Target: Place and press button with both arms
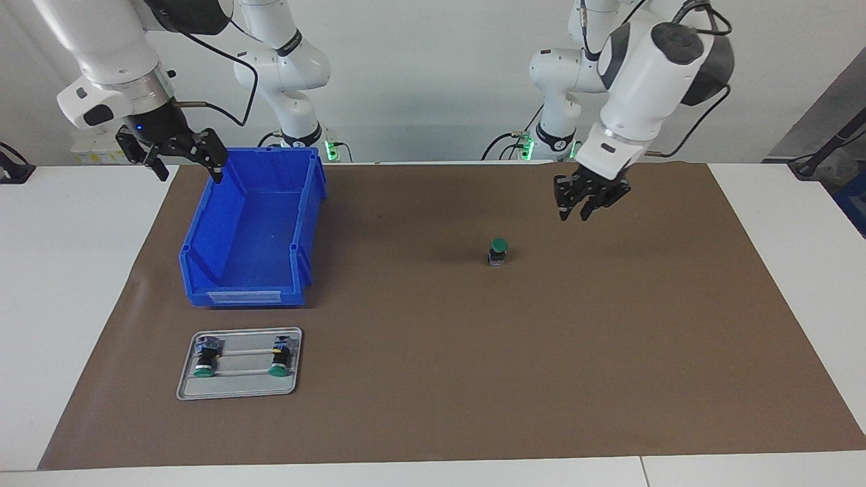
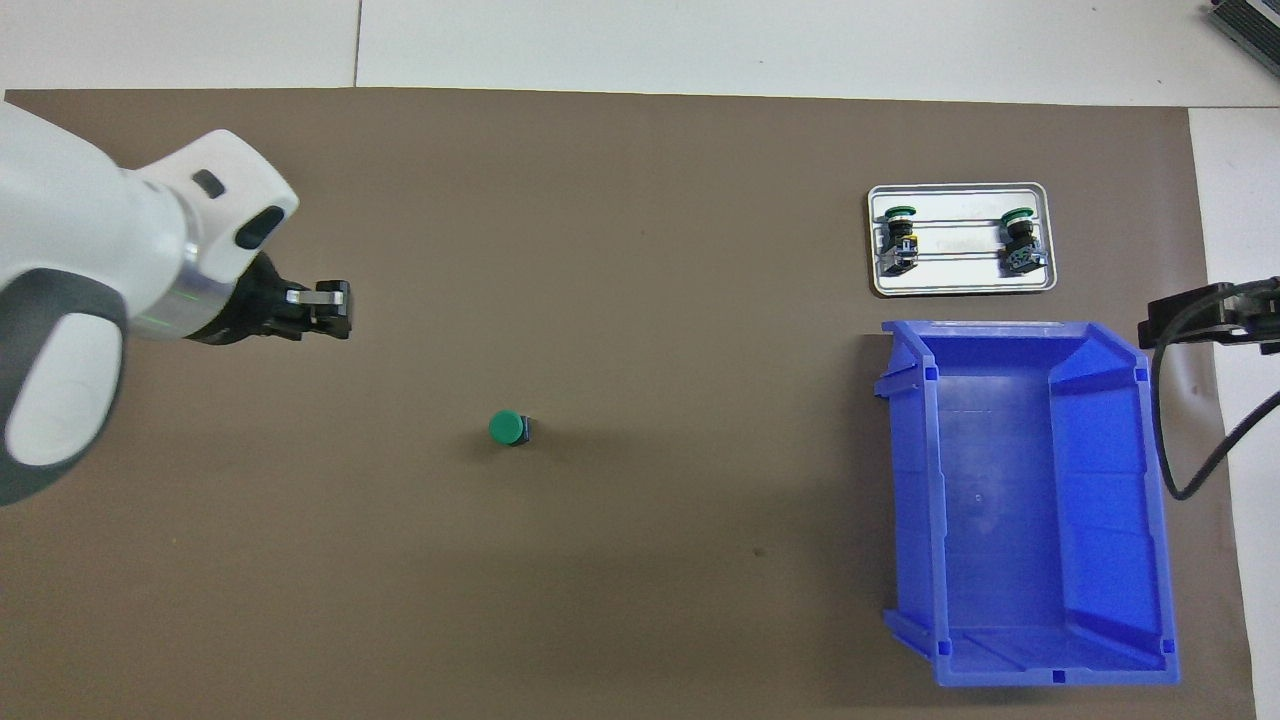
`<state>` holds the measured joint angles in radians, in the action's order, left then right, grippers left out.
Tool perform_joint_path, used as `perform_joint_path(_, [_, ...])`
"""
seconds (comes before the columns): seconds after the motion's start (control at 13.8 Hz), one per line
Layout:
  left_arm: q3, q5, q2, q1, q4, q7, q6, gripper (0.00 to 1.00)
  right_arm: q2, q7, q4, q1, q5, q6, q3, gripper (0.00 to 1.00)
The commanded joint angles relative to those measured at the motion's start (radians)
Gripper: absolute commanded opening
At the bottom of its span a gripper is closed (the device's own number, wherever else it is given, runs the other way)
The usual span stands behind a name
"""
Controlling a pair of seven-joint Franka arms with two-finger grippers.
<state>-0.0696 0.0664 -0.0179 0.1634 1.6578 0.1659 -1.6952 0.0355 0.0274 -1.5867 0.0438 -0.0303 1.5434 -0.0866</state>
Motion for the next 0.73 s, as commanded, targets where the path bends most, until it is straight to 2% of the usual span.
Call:
perform_joint_path(0.0, [-0.010, -0.090, -0.020, -0.082, -0.119, -0.126, 0.120, 0.54, 0.029, 0.006, -0.035, -0.001, 0.000, 0.023, 0.007, 1.00])
perform_joint_path(0.15, [-0.007, -0.144, -0.020, -0.088, -0.156, -0.140, 0.153, 0.65, 0.024, 0.015, -0.030, 0.037, -0.002, 0.053, 0.007, 1.00])
perform_joint_path(0.22, [-0.006, -0.142, -0.020, -0.090, -0.164, -0.140, 0.135, 0.80, 0.018, 0.025, -0.029, 0.057, -0.002, 0.067, 0.007, 1.00])
perform_joint_path(0.44, [0.002, -0.129, -0.019, -0.088, -0.168, -0.140, 0.100, 1.00, -0.009, 0.154, -0.029, 0.161, 0.000, 0.101, 0.008, 1.00])
perform_joint_path(0.65, [0.007, -0.093, 0.004, -0.091, -0.124, -0.138, 0.023, 1.00, -0.019, 0.323, -0.047, 0.276, 0.009, 0.156, 0.010, 1.00])
